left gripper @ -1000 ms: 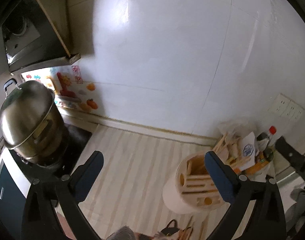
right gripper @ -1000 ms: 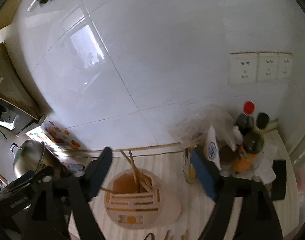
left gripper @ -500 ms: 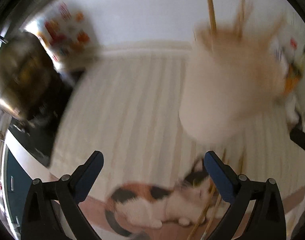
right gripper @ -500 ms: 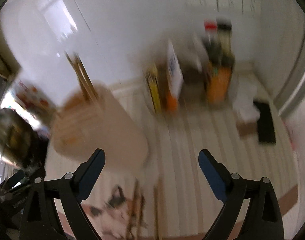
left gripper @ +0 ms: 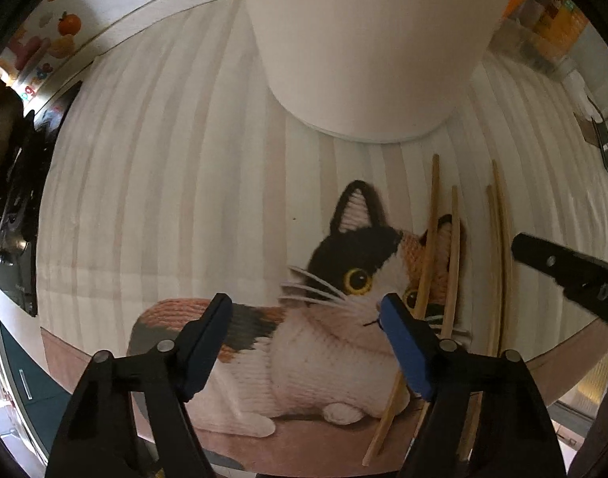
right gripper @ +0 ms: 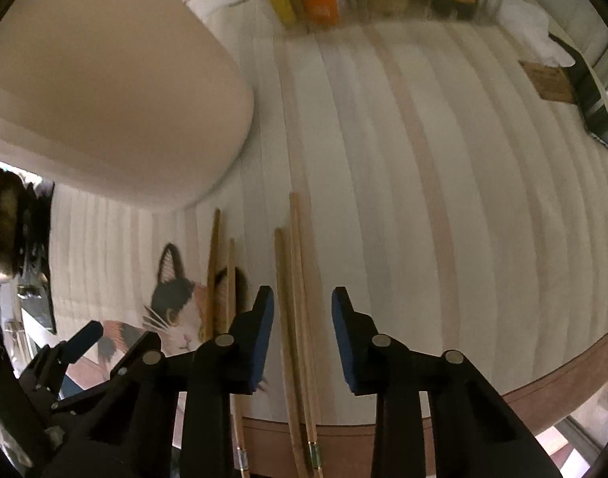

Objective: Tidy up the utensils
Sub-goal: 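Move both open tools back down to the chopsticks on the cat mat, then close the left tool on a chopstick while the right tool grasps another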

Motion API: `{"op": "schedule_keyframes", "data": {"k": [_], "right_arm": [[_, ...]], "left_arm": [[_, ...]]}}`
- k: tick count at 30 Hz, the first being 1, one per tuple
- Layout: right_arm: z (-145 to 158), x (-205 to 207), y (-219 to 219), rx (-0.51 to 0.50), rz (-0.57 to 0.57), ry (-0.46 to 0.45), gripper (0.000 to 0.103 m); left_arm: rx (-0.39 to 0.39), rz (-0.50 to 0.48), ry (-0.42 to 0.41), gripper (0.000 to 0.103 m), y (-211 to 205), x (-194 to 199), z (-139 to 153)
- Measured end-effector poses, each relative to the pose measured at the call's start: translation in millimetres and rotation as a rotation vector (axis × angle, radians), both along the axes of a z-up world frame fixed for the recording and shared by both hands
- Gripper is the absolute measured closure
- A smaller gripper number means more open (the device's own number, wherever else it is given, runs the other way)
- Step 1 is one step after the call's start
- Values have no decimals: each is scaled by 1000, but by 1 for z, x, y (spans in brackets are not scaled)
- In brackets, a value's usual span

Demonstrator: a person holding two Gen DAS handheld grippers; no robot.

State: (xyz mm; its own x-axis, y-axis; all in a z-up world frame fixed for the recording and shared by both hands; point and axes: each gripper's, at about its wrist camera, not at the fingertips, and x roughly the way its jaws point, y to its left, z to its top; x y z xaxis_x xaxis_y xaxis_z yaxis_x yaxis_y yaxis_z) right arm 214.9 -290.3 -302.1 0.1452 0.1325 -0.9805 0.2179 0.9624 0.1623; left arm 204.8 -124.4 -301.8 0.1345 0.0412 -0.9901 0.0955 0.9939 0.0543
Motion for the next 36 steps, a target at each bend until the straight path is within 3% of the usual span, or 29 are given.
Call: {"op": "schedule_keyframes", "data": {"k": [6,11,16,17,19,20,21,29,32,36], "right_arm": [[-19,-5,6,-27,42,52,97],[-17,-14,-3,-108,42,54,97],[-14,-22,-32,-127,4,65,97],[-14,-23,-37,-128,-3,67,97],[-14,-25,-46,-136,-10,72,97],[-14,-26,-48,-136,-14,74,97],[-14,-27,-52,-132,-22,77,97],[-11,-22,-67,-128,-30,97,96],[-17,-25,-57,-132,-27,87,96],[-19,-27,-51,-84,6,93,96]], "left_arm": [[-15,-32,0,33,-10,-1,0],[-29,-61,1,36,-25,1,-1],[-46,-98,26,58,-42,7,-11],[-60,-103,43,72,-45,7,-15],[-73,-107,39,81,-48,7,-16],[-73,-110,43,95,-48,7,-17],[-80,-99,49,101,-46,7,-19],[-176,89,105,103,11,14,-27],[-185,94,118,103,27,9,-32],[-264,48,92,100,15,-5,-21]]}}
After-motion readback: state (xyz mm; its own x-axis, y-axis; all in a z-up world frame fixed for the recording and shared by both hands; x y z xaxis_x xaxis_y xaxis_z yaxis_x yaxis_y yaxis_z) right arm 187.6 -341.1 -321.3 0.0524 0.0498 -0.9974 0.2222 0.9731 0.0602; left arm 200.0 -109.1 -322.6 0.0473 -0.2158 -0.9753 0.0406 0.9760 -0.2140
